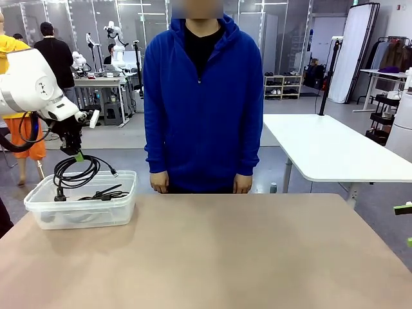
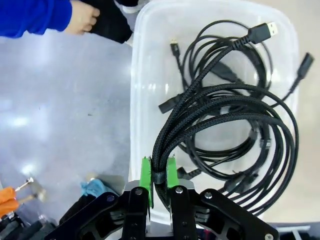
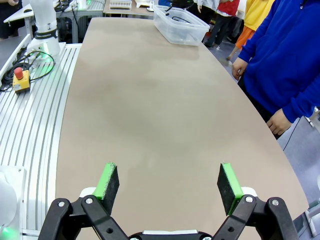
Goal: Organize and store the cables.
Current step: Place the USB Extension Cable into the Organizing box.
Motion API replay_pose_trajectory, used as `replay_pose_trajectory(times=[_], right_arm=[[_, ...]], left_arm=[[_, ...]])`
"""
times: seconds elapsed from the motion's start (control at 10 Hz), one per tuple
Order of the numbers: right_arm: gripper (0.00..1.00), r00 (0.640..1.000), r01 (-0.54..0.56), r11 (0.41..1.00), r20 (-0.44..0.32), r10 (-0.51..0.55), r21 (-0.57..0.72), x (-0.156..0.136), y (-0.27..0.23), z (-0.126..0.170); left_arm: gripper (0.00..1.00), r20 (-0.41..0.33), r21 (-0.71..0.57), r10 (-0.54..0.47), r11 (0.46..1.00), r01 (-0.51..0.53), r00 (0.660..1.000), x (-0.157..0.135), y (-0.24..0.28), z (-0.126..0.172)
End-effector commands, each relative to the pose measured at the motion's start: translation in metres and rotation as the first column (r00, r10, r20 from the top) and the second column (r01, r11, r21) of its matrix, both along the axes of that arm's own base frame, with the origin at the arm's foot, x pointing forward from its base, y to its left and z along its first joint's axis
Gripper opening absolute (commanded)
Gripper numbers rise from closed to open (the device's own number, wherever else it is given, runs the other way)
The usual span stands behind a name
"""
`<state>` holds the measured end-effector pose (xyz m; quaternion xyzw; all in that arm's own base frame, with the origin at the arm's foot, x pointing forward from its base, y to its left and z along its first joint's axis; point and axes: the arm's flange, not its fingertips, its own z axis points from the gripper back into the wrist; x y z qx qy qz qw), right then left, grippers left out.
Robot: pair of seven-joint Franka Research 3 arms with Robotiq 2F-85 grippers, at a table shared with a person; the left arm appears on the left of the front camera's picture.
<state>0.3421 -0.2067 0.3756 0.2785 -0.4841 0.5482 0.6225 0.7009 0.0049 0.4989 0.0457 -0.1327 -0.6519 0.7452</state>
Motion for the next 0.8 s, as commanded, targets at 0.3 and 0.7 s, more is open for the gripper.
replay_pose_trajectory(times=[0.3, 0.7], right_arm=[[1.0, 1.0, 0.014, 1.0, -0.008, -0.014, -0.002, 0.001, 0.002, 0.003], [1.0, 1.0, 0.014, 1.0, -0.008, -0.014, -0.002, 0.001, 0.002, 0.003]], left_arm=[[0.14, -0.127, 0.076, 0.063, 0.996, -0.053, 0.99, 0.064, 0.011, -0.046], [0.14, -0.226, 0.055, 0.048, 0.998, -0.036, 0.973, 0.071, 0.015, -0.073]])
